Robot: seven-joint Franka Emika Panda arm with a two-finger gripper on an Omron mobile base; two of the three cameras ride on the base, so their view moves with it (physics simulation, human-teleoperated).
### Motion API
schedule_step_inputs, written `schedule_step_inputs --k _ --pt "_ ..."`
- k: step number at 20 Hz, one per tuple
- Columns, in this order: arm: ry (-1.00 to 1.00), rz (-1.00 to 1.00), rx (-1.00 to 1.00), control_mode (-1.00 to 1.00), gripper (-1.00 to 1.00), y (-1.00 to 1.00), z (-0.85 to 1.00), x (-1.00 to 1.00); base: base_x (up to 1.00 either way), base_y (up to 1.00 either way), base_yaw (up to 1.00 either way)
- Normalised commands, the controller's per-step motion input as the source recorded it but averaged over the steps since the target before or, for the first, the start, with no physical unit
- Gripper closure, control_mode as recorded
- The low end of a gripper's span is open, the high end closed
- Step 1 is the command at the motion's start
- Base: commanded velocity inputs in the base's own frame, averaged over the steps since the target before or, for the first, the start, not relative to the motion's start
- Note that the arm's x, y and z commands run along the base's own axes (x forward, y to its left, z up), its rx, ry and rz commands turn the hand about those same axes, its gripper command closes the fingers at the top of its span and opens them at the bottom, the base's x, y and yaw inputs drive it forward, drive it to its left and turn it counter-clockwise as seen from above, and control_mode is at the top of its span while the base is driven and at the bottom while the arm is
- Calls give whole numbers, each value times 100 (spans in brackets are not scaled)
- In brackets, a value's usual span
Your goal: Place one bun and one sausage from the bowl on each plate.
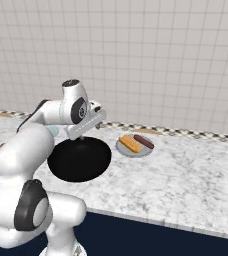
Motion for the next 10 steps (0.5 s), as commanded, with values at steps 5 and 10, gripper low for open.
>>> schedule_step_inputs --k 5,10 --pt "0 10 -4 -100 -100 27 -3 -22 0 0 0" --pt "0 0 0 -100 -100 0 0 0 0 0 0"
